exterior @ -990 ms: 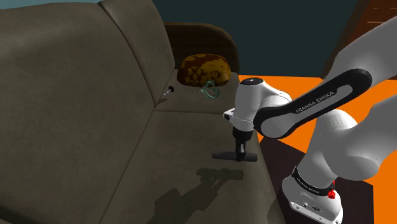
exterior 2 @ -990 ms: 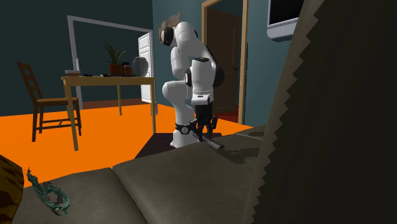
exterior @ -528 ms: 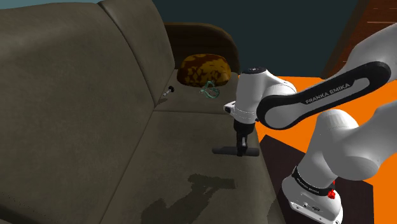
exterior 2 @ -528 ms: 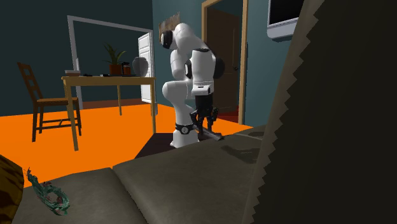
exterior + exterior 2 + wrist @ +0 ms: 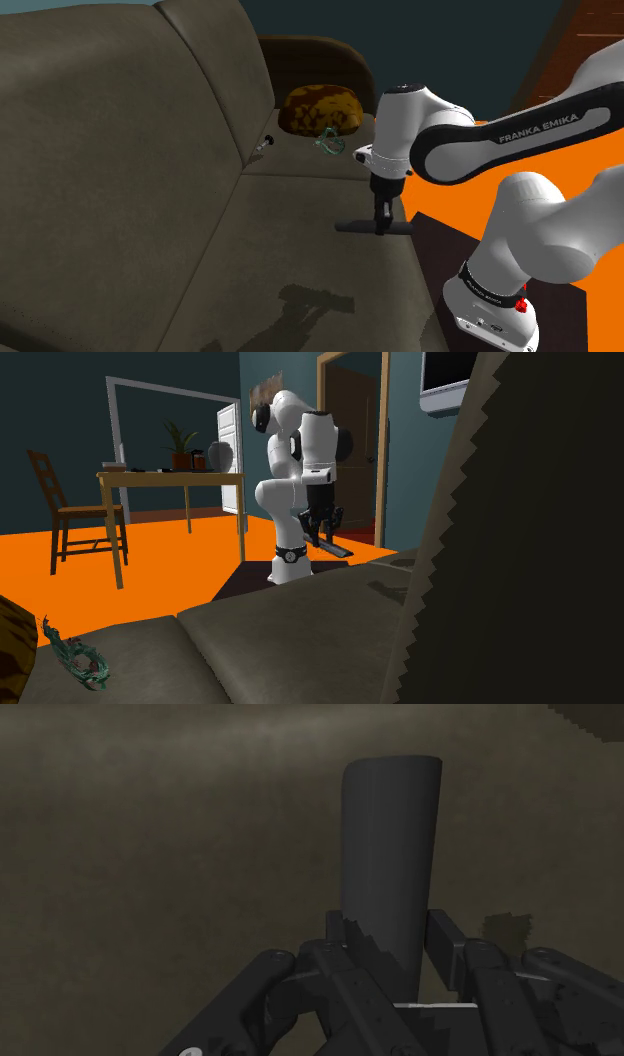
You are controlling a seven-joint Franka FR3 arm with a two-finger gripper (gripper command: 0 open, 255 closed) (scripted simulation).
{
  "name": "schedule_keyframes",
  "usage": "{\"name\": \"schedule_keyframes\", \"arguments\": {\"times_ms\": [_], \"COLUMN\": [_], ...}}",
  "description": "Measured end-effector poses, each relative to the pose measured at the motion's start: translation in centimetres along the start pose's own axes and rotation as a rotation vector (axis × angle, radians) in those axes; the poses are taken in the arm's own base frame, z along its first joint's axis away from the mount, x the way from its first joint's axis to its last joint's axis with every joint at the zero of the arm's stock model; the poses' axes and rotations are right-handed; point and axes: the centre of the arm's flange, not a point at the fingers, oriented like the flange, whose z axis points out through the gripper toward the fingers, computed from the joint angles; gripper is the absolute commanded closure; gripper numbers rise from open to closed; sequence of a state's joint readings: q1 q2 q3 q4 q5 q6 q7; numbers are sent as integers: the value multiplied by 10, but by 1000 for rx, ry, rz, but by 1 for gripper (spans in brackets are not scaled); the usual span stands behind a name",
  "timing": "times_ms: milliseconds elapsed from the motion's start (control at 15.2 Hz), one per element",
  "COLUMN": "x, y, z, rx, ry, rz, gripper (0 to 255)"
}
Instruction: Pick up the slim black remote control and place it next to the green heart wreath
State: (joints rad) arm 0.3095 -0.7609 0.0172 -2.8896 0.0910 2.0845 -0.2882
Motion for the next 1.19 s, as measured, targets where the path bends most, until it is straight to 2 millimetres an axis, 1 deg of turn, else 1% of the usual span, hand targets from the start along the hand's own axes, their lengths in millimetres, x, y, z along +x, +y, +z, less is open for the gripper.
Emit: {"name": "schedule_keyframes", "arguments": {"times_ms": [594, 990, 1122, 1188], "x": [0, -2, 4, 8], "y": [-3, -6, 6, 18], "z": [-49, -76, -80, -83], "rx": [0, 0, 1, 1], "ry": [0, 0, 0, 0], "rz": [0, 0, 0, 1], "gripper": [255, 255, 255, 255]}}
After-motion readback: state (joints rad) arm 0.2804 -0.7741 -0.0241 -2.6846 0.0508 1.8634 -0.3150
